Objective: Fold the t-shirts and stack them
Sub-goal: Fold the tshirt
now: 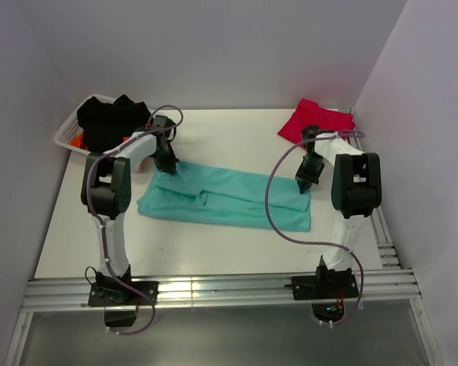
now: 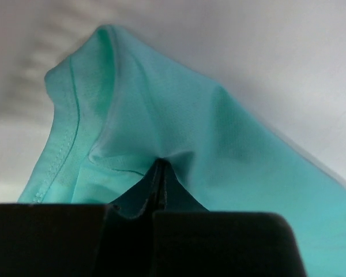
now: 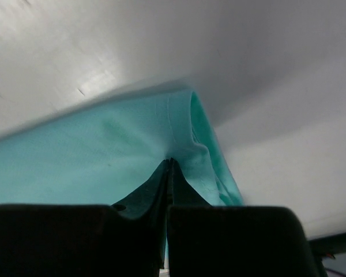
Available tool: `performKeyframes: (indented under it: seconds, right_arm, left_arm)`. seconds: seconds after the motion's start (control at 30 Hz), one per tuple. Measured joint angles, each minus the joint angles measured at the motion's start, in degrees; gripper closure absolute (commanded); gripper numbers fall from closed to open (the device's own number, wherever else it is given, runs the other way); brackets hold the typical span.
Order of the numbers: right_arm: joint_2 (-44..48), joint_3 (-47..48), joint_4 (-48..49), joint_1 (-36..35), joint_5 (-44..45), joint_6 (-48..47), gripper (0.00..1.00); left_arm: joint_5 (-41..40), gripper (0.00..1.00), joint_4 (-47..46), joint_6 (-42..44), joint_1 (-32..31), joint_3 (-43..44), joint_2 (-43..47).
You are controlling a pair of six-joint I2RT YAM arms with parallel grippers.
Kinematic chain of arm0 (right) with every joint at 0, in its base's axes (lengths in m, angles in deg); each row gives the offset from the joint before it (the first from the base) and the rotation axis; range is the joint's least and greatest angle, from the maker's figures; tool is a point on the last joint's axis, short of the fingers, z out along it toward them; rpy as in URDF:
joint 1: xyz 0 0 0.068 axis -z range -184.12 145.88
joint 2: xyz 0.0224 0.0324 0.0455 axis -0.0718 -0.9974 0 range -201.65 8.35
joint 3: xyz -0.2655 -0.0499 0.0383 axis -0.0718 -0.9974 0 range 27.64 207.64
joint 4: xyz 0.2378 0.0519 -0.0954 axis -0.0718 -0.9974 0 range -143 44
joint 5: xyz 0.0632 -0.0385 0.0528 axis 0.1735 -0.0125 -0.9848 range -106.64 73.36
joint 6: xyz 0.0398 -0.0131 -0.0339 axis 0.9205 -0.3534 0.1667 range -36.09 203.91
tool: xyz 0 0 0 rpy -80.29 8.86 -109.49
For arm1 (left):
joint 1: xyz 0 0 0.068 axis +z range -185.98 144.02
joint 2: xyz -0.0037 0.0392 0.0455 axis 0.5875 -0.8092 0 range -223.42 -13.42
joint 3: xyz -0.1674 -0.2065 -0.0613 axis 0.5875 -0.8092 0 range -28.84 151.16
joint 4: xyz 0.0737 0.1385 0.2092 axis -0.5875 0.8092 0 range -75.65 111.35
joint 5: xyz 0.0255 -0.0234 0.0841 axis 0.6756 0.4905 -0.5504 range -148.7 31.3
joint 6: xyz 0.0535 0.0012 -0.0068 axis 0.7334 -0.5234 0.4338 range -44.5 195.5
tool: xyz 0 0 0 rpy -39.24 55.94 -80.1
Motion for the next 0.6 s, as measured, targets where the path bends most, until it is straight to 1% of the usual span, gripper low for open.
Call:
performKeyframes:
  seconds: [0.13, 0.2, 0.27, 0.33, 0.4, 0.53, 0.6]
  right_arm:
    - [6.1, -7.7, -0.2, -0.5, -1.5, -0.2, 1.00]
    - [8.9, -11.5, -0.3, -1.8, -2.0, -0.1, 1.00]
    - [10.7, -14.5, -0.4, -4.4, -3.1, 0.2, 1.00]
    - [11.8, -17.3, -0.3, -8.7, -4.6, 0.5, 1.00]
    - [11.9, -18.9, -0.1, -13.4, -5.9, 1.3, 1.00]
    - [11.9, -20.1, 0.0, -22.9, -8.8, 3.1, 1.00]
    - [11.8, -20.0, 0.5, -27.3, -10.4, 3.8, 1.00]
  left_arm:
    - [0.3, 1.00, 3.8, 0.6, -0.2, 13.3, -8.3]
    - [1.9, 1.00, 6.1, 0.5, -0.2, 23.6, -14.5]
    - [4.2, 1.00, 6.4, 0.5, -0.3, 31.6, -19.5]
    - [6.9, 1.00, 6.3, 0.4, -0.6, 39.5, -24.3]
    - [10.8, 1.00, 4.4, 0.1, -0.9, 43.0, -26.9]
    - [20.8, 1.00, -1.9, -1.5, -1.9, 43.5, -29.0]
    - [25.4, 0.96, -5.5, -2.7, -2.8, 43.5, -30.1]
